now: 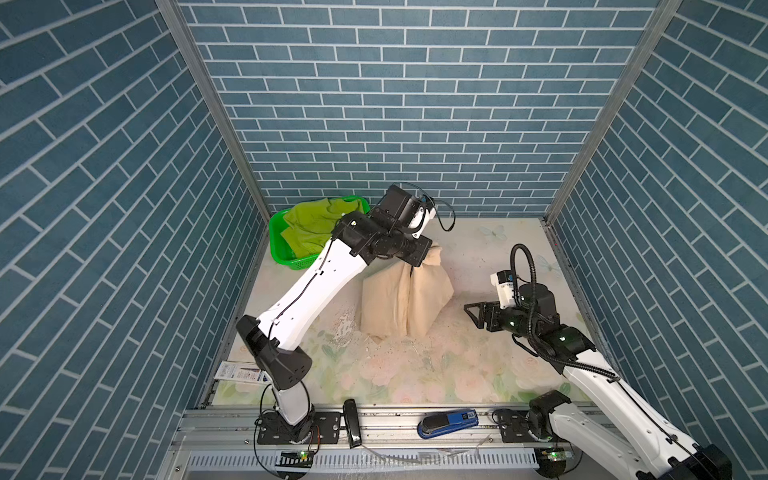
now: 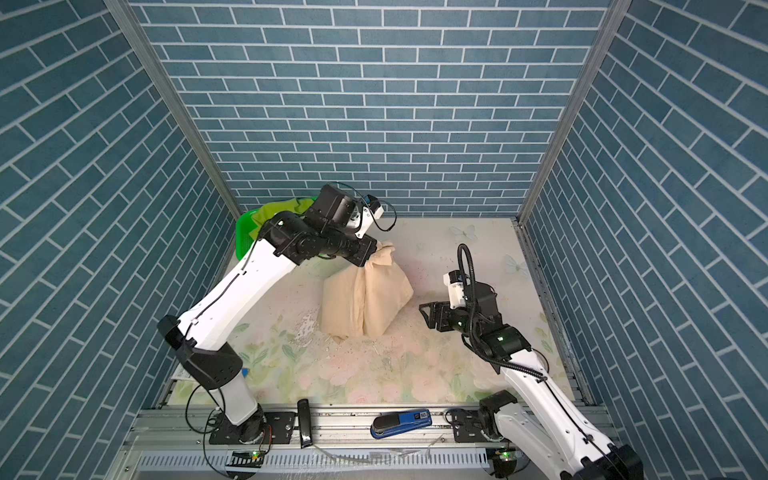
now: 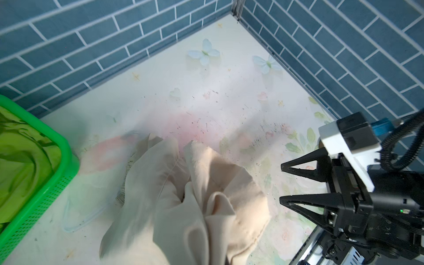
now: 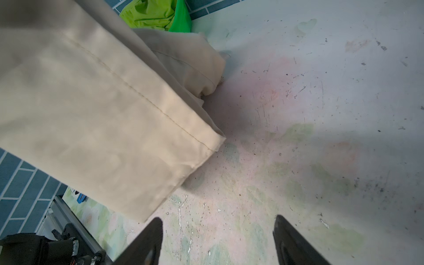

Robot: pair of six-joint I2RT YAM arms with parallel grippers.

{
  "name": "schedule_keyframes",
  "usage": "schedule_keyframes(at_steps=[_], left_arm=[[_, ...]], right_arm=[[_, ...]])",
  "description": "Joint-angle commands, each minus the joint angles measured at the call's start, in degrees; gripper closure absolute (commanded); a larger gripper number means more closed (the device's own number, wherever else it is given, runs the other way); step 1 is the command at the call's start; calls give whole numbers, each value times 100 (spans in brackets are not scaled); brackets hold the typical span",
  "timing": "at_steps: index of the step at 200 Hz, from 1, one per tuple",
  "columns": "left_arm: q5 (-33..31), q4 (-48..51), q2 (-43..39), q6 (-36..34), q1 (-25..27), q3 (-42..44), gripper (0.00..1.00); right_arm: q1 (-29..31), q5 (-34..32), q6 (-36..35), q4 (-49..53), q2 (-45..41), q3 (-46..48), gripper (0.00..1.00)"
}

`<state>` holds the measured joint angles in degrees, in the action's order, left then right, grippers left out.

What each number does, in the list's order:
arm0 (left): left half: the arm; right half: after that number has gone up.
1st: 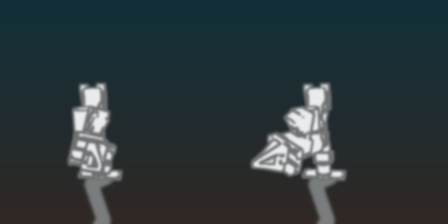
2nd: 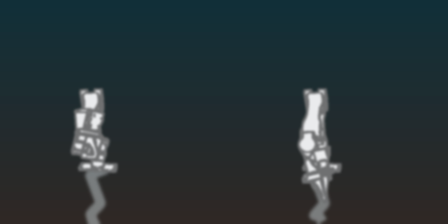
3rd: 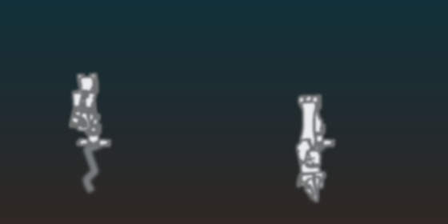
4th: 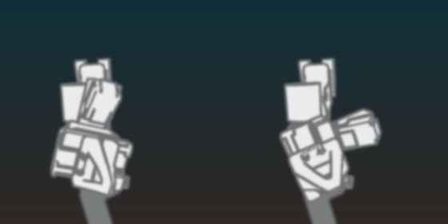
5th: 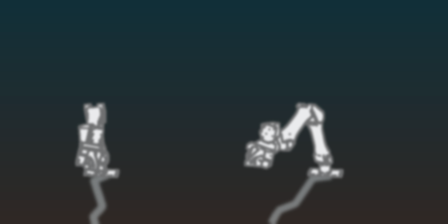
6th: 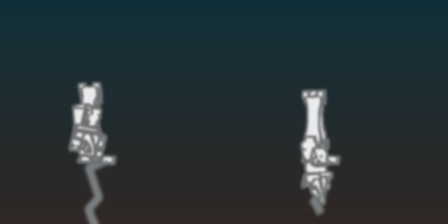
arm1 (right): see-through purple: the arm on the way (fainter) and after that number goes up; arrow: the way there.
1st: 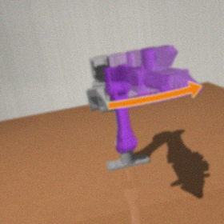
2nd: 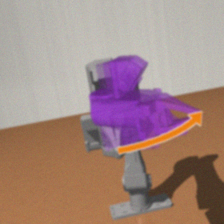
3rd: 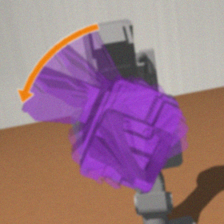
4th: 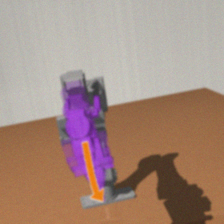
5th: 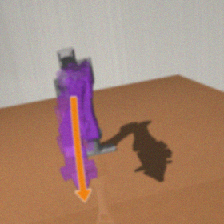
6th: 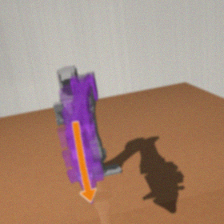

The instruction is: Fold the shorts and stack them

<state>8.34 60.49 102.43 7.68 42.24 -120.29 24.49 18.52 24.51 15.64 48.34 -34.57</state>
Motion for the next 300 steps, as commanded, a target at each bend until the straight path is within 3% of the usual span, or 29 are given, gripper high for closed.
schedule_keyframes(at_steps=[1, 14, 24, 32, 37, 40, 55, 76, 99, 120, 131, 156, 173, 187, 219, 246, 253, 262, 270, 281, 300], left_arm=[[185, 2, 538, 180, -14, -196, 93], [346, -64, 710, 188, -5, -299, 87], [453, -237, 812, 269, 40, -319, 68], [624, -380, 891, 311, 80, -317, 38], [752, -437, 941, 313, 106, -344, 5], [793, -441, 971, 306, 121, -360, 1], [592, -144, 1091, 291, 172, -648, 0], [-367, 661, 1007, 411, 96, -926, 0], [-1013, 1043, 419, 619, -144, -285, 0], [-934, 240, -404, 673, -179, 1380, 0], [-564, -393, -725, 766, -138, 2320, 0], [-217, -1610, -963, 1049, 272, 3849, 0], [-658, -1723, -684, 1016, 676, 4105, 0], [-1016, -1466, -333, 1273, 628, 4148, 0], [-172, -2249, -149, 1100, 678, 4375, 0], [-253, -2271, 333, 1196, 908, 4160, 0], [-263, -2190, 515, 1207, 901, 4052, 7], [-75, -2153, 737, 1138, 883, 3912, 23], [51, -2099, 887, 1114, 891, 3737, 49], [292, -2084, 1012, 1147, 913, 3460, 100], [712, -2050, 1121, 1141, 1107, 2781, 100]], right_arm=[[29, 154, -188, -26, -40, -116, 24], [34, 160, -175, -21, -40, -95, 24], [36, 186, -168, -83, 10, -68, 23], [37, 249, -145, -194, 85, -31, 23], [35, 288, -120, -306, 145, 1, 24], [38, 306, -95, -378, 178, 17, 23], [42, 398, 12, -710, 398, 77, 24], [74, 376, 41, -955, 708, 31, 24], [108, 247, -60, -1088, 1209, -147, 24], [110, -170, 22, -1128, 1881, -371, 24], [111, -548, 13, -871, 2337, -606, 24], [114, -1099, -201, -247, 2968, -1051, 28], [109, -1112, -140, -434, 2826, -901, 27], [116, -1054, -70, -466, 2739, -859, 27], [133, -753, -240, -190, 2458, -903, 28], [110, -1103, -397, 305, 1713, -806, 26], [102, -1090, -488, 446, 1557, -813, 25], [106, -1130, -550, 697, 1406, -876, 24], [102, -1210, -546, 900, 1296, -946, 24], [100, -1290, -527, 1105, 1151, -1005, 25], [58, -1437, -571, 1374, 906, -1098, 24]])
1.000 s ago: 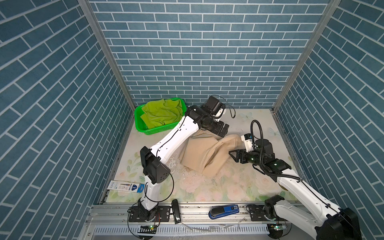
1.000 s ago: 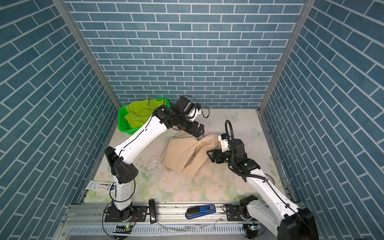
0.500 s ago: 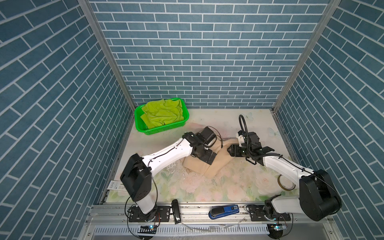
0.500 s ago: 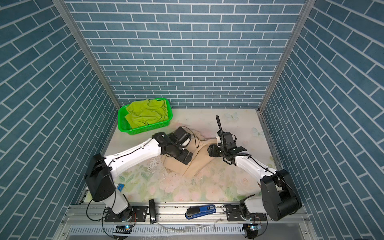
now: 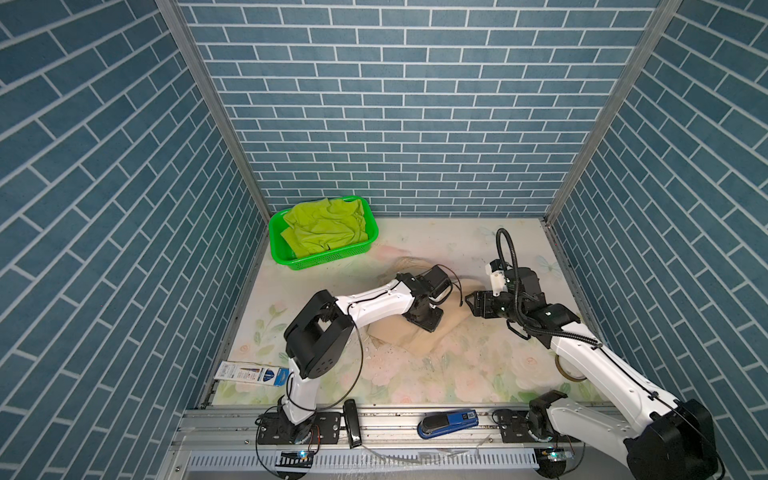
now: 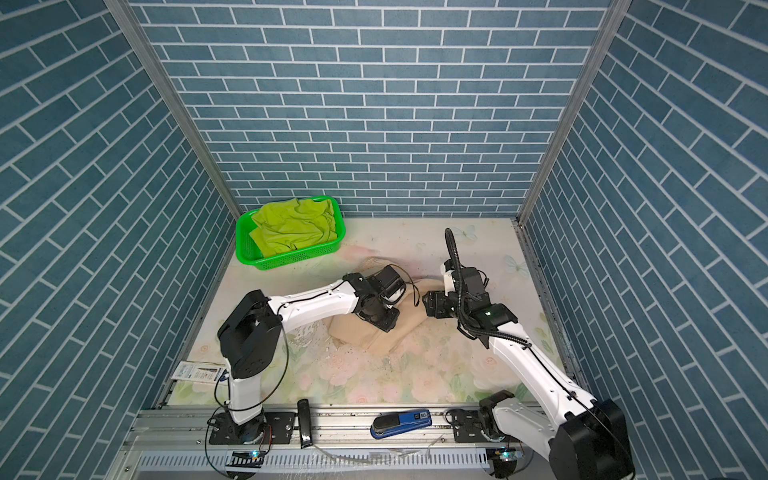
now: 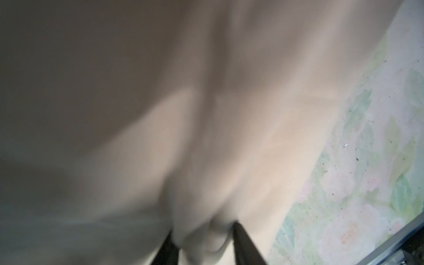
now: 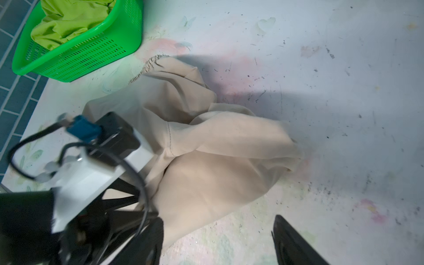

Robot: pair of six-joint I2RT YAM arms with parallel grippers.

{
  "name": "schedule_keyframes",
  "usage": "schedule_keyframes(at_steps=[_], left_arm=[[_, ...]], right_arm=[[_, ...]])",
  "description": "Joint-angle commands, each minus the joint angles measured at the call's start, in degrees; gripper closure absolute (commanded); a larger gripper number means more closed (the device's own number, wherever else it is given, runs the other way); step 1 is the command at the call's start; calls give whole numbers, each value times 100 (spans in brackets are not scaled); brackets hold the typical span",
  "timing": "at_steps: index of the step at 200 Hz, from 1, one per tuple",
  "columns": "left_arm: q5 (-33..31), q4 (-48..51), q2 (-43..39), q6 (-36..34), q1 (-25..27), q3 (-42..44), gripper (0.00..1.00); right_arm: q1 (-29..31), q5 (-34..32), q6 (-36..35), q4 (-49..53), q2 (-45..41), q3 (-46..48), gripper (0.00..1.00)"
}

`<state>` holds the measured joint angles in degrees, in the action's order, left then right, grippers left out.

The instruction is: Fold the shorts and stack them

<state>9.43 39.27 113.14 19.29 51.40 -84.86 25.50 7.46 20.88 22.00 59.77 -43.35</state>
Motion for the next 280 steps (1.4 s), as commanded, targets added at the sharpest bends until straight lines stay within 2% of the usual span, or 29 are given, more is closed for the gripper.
schedule_keyframes(at_steps=[1, 30, 41, 45, 50, 54, 55, 57, 58, 60, 62, 82, 92, 105, 133, 160, 200, 235, 258, 280], left_arm=[[621, 86, 63, -21, 198, -814, 100], [1356, -172, 491, 396, 603, -2255, 100], [1386, -243, 633, 632, 693, -2681, 99], [1419, -222, 704, 658, 696, -2885, 88], [1390, -128, 751, 651, 684, -3077, 70], [1297, 8, 771, 639, 668, -3228, 46], [1258, 44, 775, 625, 660, -3255, 38], [1191, 116, 774, 599, 648, -3320, 15], [1152, 156, 777, 588, 637, -3354, 8], [1079, 218, 779, 557, 620, -3417, 2], [1004, 326, 773, 523, 600, -3474, 1], [323, 1106, 544, 330, 273, -3614, 0], [289, 1201, 262, 359, -27, -3275, 0], [201, 1126, -225, 448, -470, -2574, 0], [-389, 959, -1499, 434, -1330, -1054, 0], [-456, 779, -2759, 559, -2208, 172, 0], [-598, 1074, -4202, 506, -3219, 1226, 0], [-435, 1175, -4717, 441, -3461, 1775, 0], [-442, 1232, -4760, 417, -3470, 1969, 0], [-401, 1149, -4802, 402, -3487, 2134, 0]], right_arm=[[-44, -350, -216, 767, -246, -236, 24], [-146, -1099, -475, 1793, -363, -1148, 22], [-209, -1197, -593, 1974, -412, -1392, 21], [-225, -1189, -641, 2010, -421, -1449, 20], [-237, -1174, -686, 2042, -422, -1523, 20], [-242, -1175, -716, 2071, -407, -1550, 20], [-240, -1171, -725, 2076, -406, -1561, 20], [-239, -1167, -733, 2086, -394, -1575, 20], [-238, -1163, -743, 2096, -390, -1582, 20], [-238, -1132, -761, 2100, -381, -1593, 20], [-238, -1087, -779, 2098, -366, -1596, 20], [-232, -442, -830, 2029, -222, -1483, 20], [-204, -37, -841, 1928, -164, -1390, 18], [-21, 109, -846, 1756, -103, -1284, 17], [1027, -389, -1124, 1483, 433, -1321, 16], [1748, -586, -1446, 1240, 1446, -1634, 16], [2488, -1575, -2350, 1287, 3083, -2371, 17], [2566, -1900, -2926, 1187, 3963, -2787, 19], [2570, -1996, -3137, 1215, 4347, -2974, 23], [2574, -2455, -3345, 1101, 4596, -3028, 29]])
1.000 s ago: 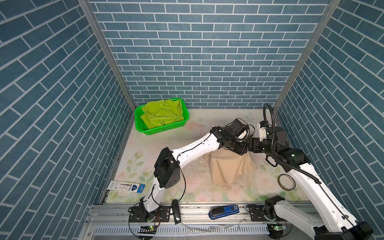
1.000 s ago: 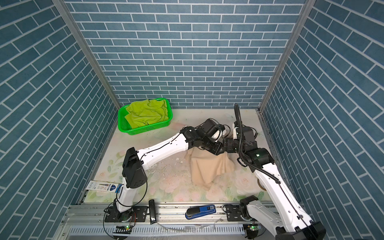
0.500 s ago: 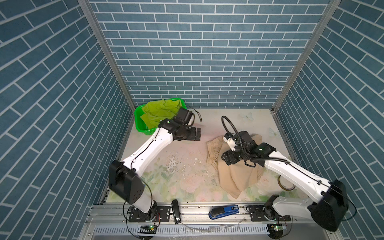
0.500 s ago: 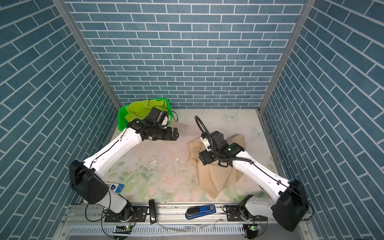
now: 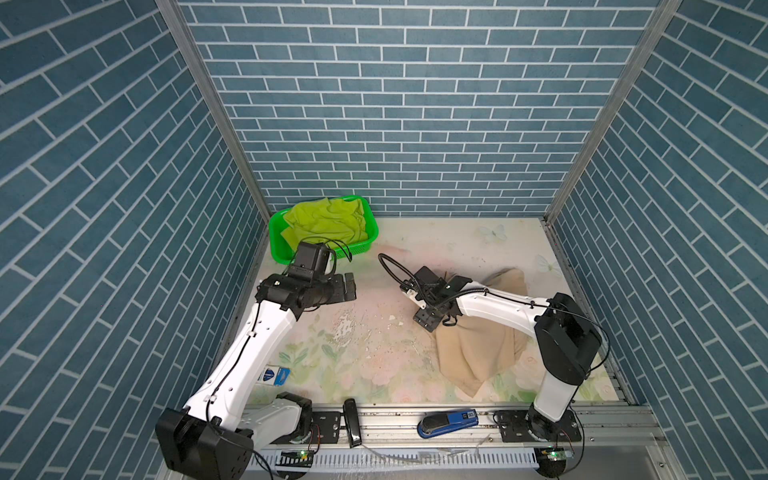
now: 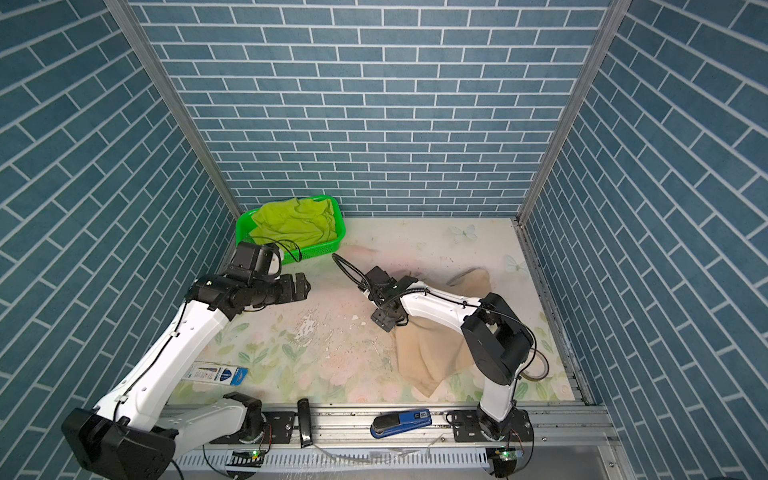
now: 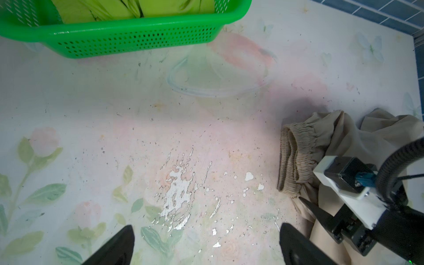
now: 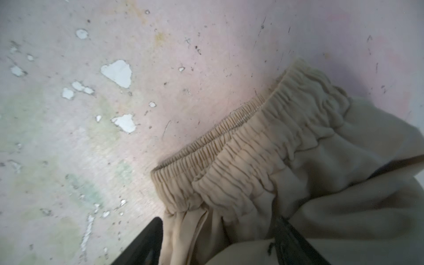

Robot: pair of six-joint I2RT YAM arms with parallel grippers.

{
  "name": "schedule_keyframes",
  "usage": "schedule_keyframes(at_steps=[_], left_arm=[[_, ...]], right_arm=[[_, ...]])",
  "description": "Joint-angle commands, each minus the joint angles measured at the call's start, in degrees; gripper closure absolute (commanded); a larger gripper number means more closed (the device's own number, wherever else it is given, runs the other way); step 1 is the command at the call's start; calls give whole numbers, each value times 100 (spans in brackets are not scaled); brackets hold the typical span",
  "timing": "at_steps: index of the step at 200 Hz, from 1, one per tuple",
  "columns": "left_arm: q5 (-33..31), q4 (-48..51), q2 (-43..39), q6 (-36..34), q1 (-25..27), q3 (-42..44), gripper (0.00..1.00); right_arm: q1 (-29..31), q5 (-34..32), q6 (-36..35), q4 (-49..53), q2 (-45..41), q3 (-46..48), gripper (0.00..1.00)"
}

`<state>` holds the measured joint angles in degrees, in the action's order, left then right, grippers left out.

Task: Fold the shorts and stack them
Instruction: 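Grasp the elastic waistband with the right gripper while the left gripper approaches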

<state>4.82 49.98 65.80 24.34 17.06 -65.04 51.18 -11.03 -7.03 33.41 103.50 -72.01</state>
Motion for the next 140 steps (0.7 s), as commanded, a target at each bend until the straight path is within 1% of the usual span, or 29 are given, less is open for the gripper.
schedule_keyframes(at_steps=[1, 18, 41, 52, 62, 65, 66, 69, 73, 84, 92, 111, 123, 132, 140], left_arm=[[62, 71, -72, -104, -54, 159, 0], [150, -12, -76, -66, -62, 240, 0], [298, -128, -19, -45, -62, 332, 0], [324, -128, 1, -48, -62, 342, 0], [359, -158, 3, -28, -62, 375, 0], [387, -182, 3, -18, -62, 389, 0], [396, -186, 3, -13, -62, 397, 0], [421, -215, 7, -2, -62, 422, 0], [486, -247, 9, 15, -62, 457, 0], [644, -436, 12, 106, -62, 601, 0], [771, -608, 19, 157, -56, 742, 0], [1079, -1197, 104, 354, -32, 1128, 0], [1344, -1817, 191, 511, 54, 1403, 0], [1423, -2237, 287, 599, 201, 1535, 0], [1411, -2532, 446, 623, 372, 1580, 0]], right_arm=[[6, -631, -563, -55, 227, -164, 30], [-2, -760, -637, -186, 317, -198, 34], [-2, -658, -671, -220, 526, -313, 41], [2, -686, -702, -279, 623, -330, 46], [-3, -746, -714, -289, 694, -382, 58], [-3, -751, -711, -291, 697, -410, 63], [-14, -747, -708, -291, 697, -428, 66], [-8, -740, -709, -291, 697, -439, 68], [-18, -712, -700, -283, 677, -478, 74], [-63, -532, -604, -246, 577, -599, 90], [-132, -396, -491, -212, 460, -691, 100], [-396, 126, -129, -122, 54, -840, 100], [-650, 776, 87, -57, -225, -859, 100], [-845, 1316, 190, -12, -398, -851, 100], [-972, 1572, 263, -3, -520, -809, 100]])
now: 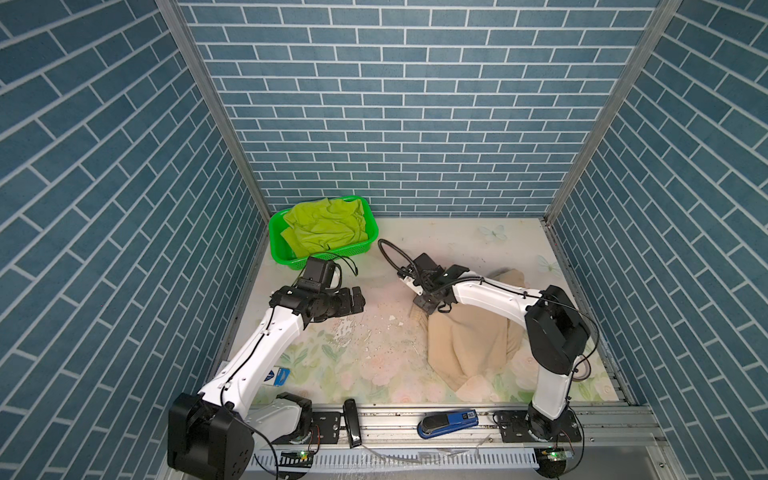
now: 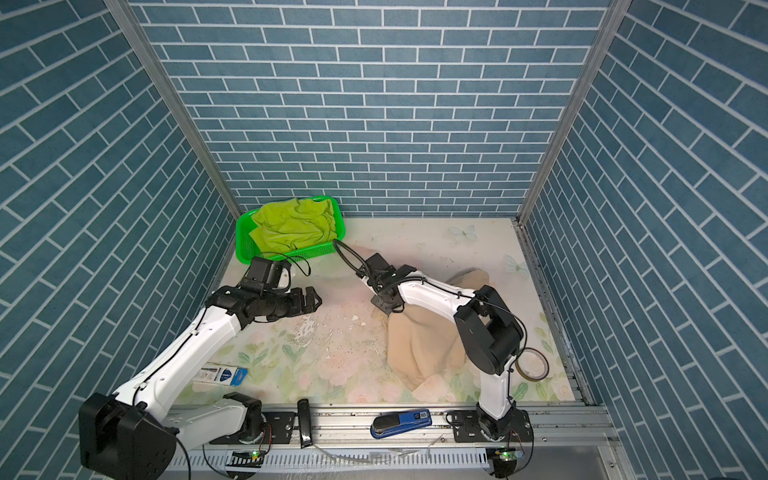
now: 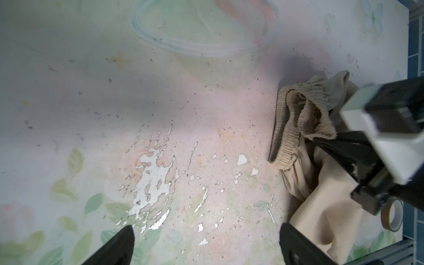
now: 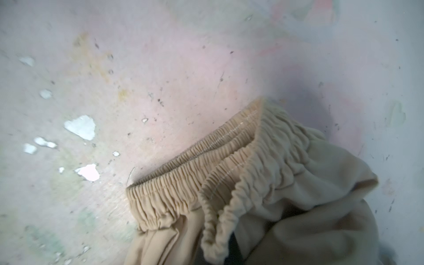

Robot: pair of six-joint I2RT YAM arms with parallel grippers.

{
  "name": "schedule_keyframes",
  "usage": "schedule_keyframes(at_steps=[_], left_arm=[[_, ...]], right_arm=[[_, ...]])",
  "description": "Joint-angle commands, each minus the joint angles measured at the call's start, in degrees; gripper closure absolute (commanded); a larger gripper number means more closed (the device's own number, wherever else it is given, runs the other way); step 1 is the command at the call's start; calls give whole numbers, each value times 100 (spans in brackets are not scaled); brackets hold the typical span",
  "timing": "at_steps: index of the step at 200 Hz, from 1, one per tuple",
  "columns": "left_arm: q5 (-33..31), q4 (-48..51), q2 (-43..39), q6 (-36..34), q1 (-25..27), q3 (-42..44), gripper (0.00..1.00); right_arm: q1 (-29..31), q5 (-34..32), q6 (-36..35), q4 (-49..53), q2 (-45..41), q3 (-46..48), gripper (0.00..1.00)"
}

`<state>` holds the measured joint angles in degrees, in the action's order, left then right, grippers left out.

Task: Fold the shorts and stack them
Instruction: 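Grasp the elastic waistband with the right gripper while the left gripper approaches, then grasp the waistband with both grippers and spread it apart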

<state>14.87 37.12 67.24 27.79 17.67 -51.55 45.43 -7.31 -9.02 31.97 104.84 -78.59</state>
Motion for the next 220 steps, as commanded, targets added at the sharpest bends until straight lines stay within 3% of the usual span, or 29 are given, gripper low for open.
schedule_keyframes(at_steps=[1, 21, 57, 91, 174, 192, 220], left_arm=[[404, -1284, 322, 279, 340, 228, 0], [402, -1927, 886, 320, 772, 151, 0], [677, -3082, 2177, 517, 1300, -125, 0], [510, -3214, 3156, 490, 1739, -600, 0], [331, -3037, 3731, 762, 2229, -584, 5], [397, -3297, 3846, 906, 2275, -467, 14], [368, -3451, 3891, 870, 2289, -561, 55]], right_arm=[[-409, 1282, 467, 142, -660, -141, 100], [-567, 1806, 480, 152, -852, -23, 100], [-660, 2022, 563, 87, -942, 182, 100], [-719, 2136, 638, -37, -1107, 367, 100], [-1123, 2495, 1211, -797, -1709, 891, 100], [-1167, 2515, 1279, -939, -1796, 957, 100], [-1175, 2515, 1380, -1088, -1927, 1063, 100]])
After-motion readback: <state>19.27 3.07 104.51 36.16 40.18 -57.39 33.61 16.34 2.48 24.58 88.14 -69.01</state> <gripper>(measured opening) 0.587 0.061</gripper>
